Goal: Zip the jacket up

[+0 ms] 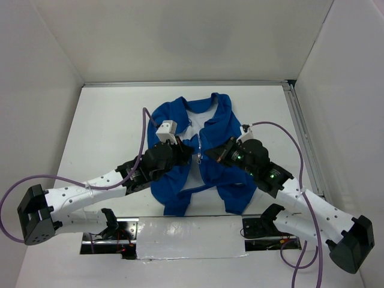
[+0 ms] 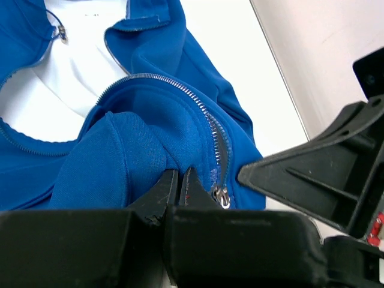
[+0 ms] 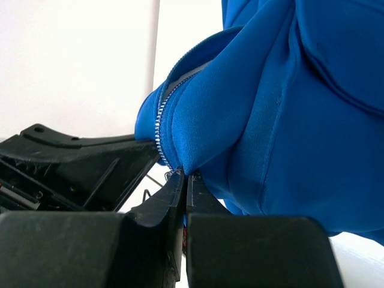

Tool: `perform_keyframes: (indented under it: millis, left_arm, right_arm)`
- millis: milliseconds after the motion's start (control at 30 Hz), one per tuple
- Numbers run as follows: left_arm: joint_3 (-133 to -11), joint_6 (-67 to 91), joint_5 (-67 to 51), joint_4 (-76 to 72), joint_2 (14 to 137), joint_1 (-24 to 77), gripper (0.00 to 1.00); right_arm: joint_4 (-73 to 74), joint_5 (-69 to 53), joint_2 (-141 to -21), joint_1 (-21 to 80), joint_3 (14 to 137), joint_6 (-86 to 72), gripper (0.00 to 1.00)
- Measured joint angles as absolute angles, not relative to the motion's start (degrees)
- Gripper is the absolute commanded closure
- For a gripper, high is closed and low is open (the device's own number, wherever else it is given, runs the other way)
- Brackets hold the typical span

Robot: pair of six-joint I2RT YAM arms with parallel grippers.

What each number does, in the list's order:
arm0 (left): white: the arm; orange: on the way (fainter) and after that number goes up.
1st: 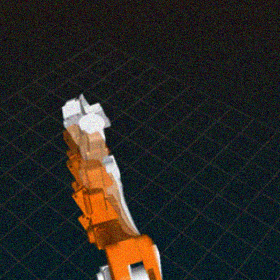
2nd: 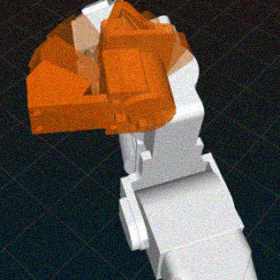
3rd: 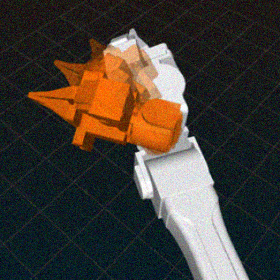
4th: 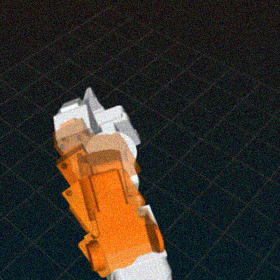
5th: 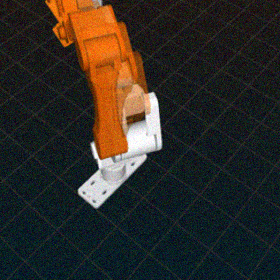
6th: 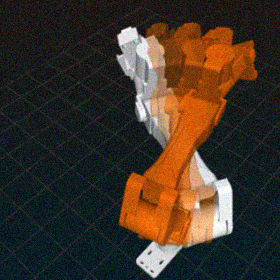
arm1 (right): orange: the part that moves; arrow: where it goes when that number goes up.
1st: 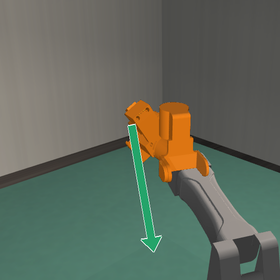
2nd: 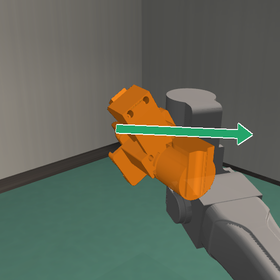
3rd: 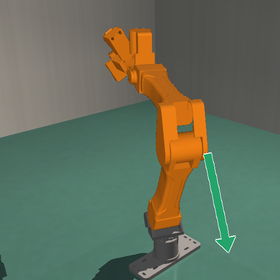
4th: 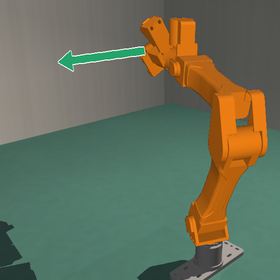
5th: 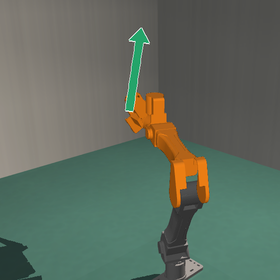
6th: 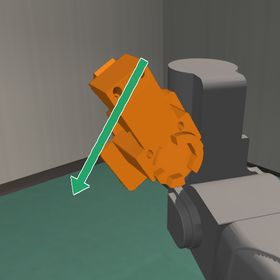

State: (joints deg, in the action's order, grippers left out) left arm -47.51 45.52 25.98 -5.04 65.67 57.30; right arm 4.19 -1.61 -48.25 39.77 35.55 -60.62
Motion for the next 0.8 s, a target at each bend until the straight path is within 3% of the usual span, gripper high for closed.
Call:
perform_keyframes:
  millis: [800]
  left_arm:
    - [-48.01,45.69,27.44,-5.52,65.25,57.32,1.00]
  right_arm:
    - [5.72,1.85,-47.77,40.03,35.20,-63.40,1.00]
